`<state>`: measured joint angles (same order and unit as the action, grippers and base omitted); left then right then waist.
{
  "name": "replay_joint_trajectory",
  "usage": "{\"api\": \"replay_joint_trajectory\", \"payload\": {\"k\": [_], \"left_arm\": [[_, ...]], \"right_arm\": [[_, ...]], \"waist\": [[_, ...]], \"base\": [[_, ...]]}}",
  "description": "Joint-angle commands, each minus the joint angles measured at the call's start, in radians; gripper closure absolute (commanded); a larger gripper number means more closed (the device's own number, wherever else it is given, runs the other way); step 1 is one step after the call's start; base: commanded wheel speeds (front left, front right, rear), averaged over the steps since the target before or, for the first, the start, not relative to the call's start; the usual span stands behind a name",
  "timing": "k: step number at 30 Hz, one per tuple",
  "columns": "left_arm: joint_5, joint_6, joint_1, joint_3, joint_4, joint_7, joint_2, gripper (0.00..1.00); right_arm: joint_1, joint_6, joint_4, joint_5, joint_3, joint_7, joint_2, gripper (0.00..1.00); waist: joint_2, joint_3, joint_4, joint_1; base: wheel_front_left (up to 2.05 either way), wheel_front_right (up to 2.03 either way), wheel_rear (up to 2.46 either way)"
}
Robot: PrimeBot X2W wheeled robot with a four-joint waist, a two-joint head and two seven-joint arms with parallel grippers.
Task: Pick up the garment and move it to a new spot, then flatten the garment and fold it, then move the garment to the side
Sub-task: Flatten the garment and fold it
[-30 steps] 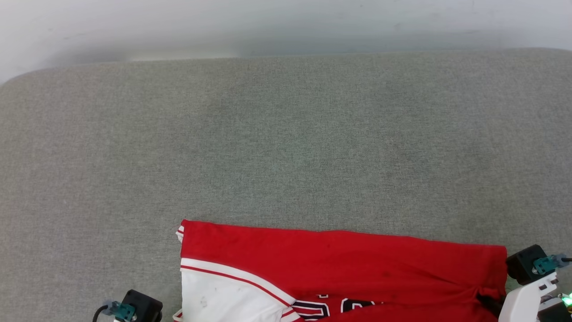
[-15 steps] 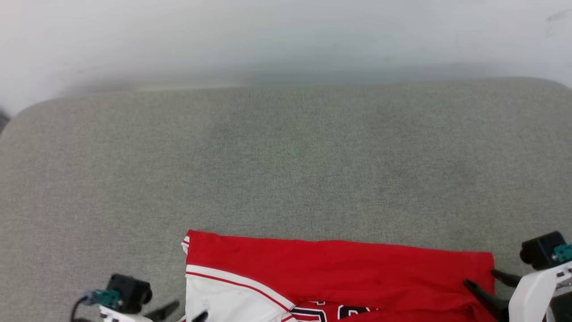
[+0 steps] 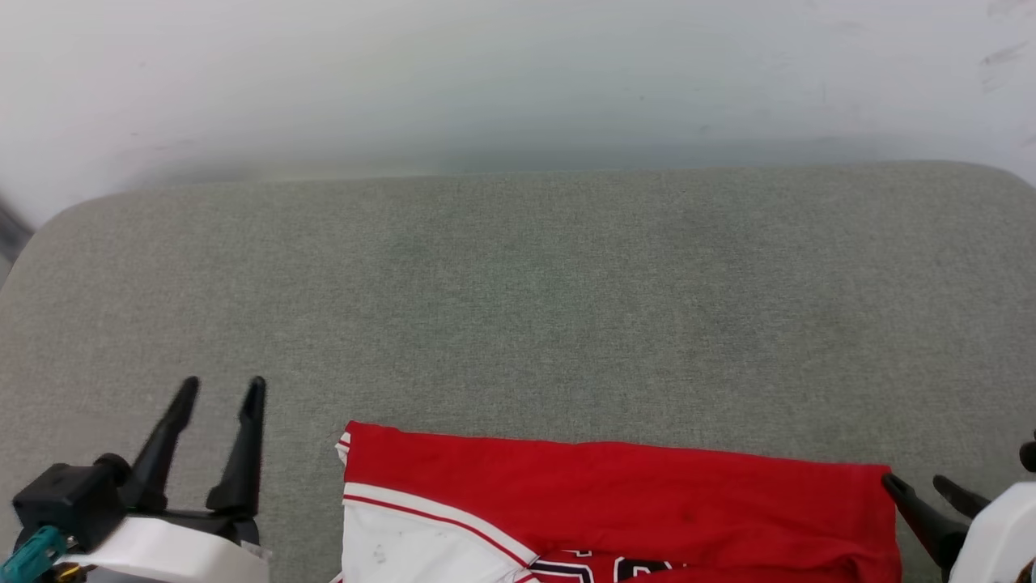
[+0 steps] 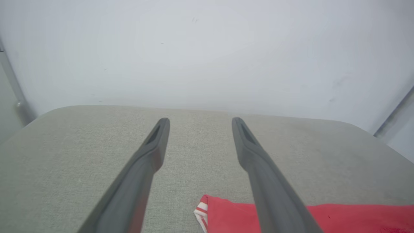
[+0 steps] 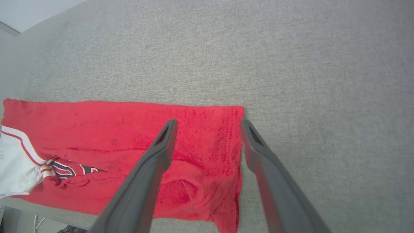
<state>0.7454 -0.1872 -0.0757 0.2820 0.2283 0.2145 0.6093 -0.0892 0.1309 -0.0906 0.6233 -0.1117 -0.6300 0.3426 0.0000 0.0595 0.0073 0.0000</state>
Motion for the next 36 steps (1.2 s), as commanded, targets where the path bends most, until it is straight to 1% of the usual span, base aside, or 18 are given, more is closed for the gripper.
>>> {"api": "replay_joint_trajectory", "payload": {"k": [1, 2, 3, 5, 7, 10, 12, 16, 20, 24, 29, 36], "left_arm": [[-0.008, -0.007, -0.004, -0.011, -0.004, 0.012, -0.011, 0.0], [-0.028, -0.021, -0.008, -0.028, -0.013, 0.03, -0.028, 0.0], [-0.053, -0.026, -0.014, -0.039, -0.019, 0.04, -0.044, 0.0], [-0.111, -0.026, -0.025, -0.049, -0.031, 0.049, -0.077, 0.0], [-0.175, -0.024, -0.02, -0.096, -0.018, 0.052, -0.129, 0.0], [-0.277, 0.006, -0.043, -0.154, -0.008, 0.052, -0.204, 0.0], [-0.339, 0.044, -0.047, -0.185, -0.003, 0.052, -0.241, 0.0], [-0.438, 0.119, -0.056, -0.218, -0.024, 0.052, -0.298, 0.0], [-0.473, 0.183, -0.046, -0.259, -0.046, 0.052, -0.358, 0.0], [-0.512, 0.243, -0.032, -0.283, -0.065, 0.052, -0.394, 0.0], [-0.544, 0.284, -0.016, -0.31, -0.075, 0.052, -0.43, 0.0], [-0.57, 0.31, 0.009, -0.316, -0.085, 0.052, -0.463, 0.0]], "right_arm": [[-0.013, 0.0, -0.003, -0.013, -0.014, -0.006, -0.016, 0.0], [-0.021, 0.0, -0.005, -0.031, -0.039, -0.017, -0.044, 0.0], [-0.027, 0.0, -0.008, -0.048, -0.064, -0.028, -0.068, 0.0], [-0.036, 0.0, -0.013, -0.084, -0.106, -0.047, -0.114, 0.0], [-0.039, 0.0, -0.014, -0.107, -0.137, -0.063, -0.154, 0.0], [-0.047, 0.0, -0.006, -0.135, -0.171, -0.087, -0.194, 0.0], [-0.047, 0.0, 0.006, -0.145, -0.185, -0.1, -0.212, 0.0], [-0.035, 0.0, 0.043, -0.168, -0.207, -0.108, -0.223, 0.0], [-0.025, 0.0, 0.093, -0.186, -0.209, -0.116, -0.223, 0.0], [-0.011, 0.0, 0.133, -0.171, -0.191, -0.124, -0.219, 0.0], [-0.007, 0.0, 0.185, -0.151, -0.143, -0.132, -0.214, 0.0], [-0.015, 0.004, 0.259, -0.099, -0.034, -0.135, -0.235, 0.0]], "waist": [[0.0, 0.002, 0.002, 0.0], [0.0, 0.004, 0.005, 0.0], [0.0, 0.007, 0.006, 0.0], [0.0, 0.013, 0.01, 0.0], [0.0, 0.019, 0.014, 0.0], [0.0, 0.027, 0.023, 0.0], [0.0, 0.034, 0.028, 0.0], [0.0, 0.049, 0.041, 0.0], [0.0, 0.065, 0.054, 0.0], [0.0, 0.086, 0.067, 0.0], [0.0, 0.104, 0.077, 0.0], [0.0, 0.12, 0.085, 0.0]], "base": [[0.0, 0.0, 0.0], [0.0, 0.0, 0.0], [0.0, 0.0, 0.0], [0.0, 0.0, 0.0], [0.0, 0.0, 0.0], [0.0, 0.0, 0.0], [0.0, 0.0, 0.0], [0.0, 0.0, 0.0], [0.0, 0.0, 0.0], [0.0, 0.0, 0.0], [0.0, 0.0, 0.0], [0.0, 0.0, 0.0]]}}
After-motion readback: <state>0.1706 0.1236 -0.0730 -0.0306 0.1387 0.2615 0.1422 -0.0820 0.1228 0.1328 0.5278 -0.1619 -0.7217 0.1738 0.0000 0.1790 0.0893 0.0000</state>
